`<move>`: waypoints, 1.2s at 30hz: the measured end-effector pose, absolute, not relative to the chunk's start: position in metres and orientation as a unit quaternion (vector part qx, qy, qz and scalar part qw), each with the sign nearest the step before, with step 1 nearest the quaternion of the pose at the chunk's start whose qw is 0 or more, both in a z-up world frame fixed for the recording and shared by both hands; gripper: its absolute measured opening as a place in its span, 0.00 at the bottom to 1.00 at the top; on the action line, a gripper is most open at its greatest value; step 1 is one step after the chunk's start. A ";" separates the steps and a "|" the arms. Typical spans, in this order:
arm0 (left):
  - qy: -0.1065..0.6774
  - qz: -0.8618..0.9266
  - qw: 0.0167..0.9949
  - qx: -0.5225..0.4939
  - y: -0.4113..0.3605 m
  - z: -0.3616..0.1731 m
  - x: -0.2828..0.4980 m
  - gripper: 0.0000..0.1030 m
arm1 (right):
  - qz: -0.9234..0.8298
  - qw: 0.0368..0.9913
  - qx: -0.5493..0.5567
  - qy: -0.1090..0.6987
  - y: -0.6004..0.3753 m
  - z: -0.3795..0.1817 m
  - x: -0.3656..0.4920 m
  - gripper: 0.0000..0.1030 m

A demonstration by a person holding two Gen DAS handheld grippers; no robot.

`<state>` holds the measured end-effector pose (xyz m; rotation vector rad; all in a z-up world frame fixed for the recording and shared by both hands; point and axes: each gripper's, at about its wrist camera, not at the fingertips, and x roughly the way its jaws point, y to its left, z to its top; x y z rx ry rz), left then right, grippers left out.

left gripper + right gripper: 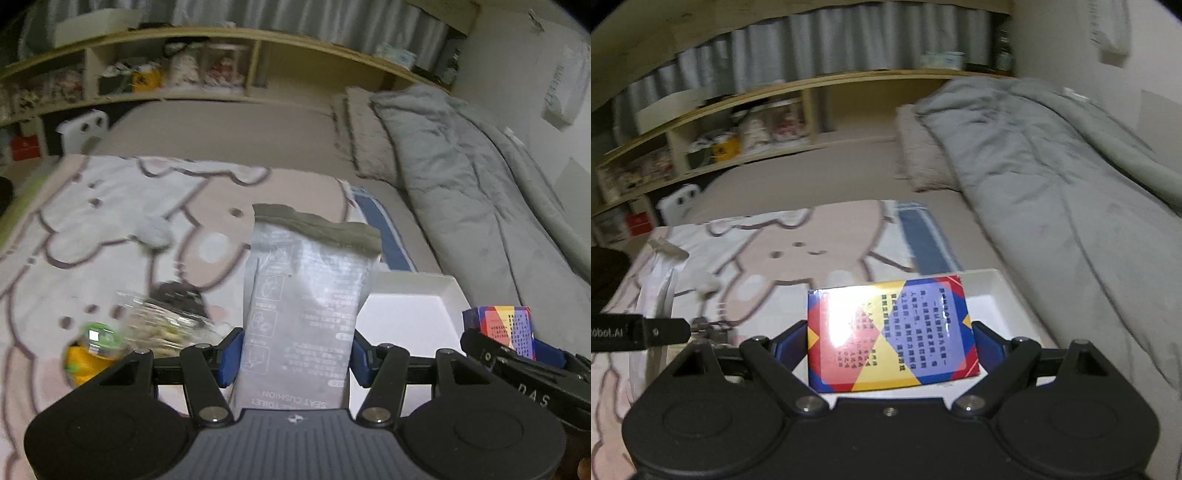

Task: Organize objects
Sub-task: 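Grasp the clear plastic packet with the left gripper while the right gripper lifts the card box, then lower the packet and card box into the white tray and open both grippers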

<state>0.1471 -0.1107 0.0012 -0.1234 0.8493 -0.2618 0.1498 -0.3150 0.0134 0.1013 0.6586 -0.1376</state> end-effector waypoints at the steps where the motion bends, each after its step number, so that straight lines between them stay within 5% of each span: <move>1: 0.414 -0.133 0.898 -0.061 -0.117 -0.003 0.148 0.57 | -0.074 0.941 0.053 0.325 -0.322 0.011 0.149 0.88; 26: 0.551 -0.203 0.782 -0.209 -0.174 -0.097 0.161 0.57 | -0.130 0.899 0.063 0.414 -0.377 -0.040 0.161 0.88; 28: 0.539 -0.185 0.791 -0.224 -0.170 -0.097 0.159 0.59 | -0.131 0.897 0.065 0.417 -0.379 -0.041 0.160 0.88; 30: 0.535 -0.168 0.796 -0.227 -0.168 -0.096 0.158 0.73 | -0.130 0.895 0.068 0.421 -0.381 -0.041 0.159 0.88; 36: 0.529 -0.168 0.804 -0.214 -0.167 -0.084 0.159 0.81 | -0.115 0.894 0.074 0.427 -0.384 -0.043 0.155 0.88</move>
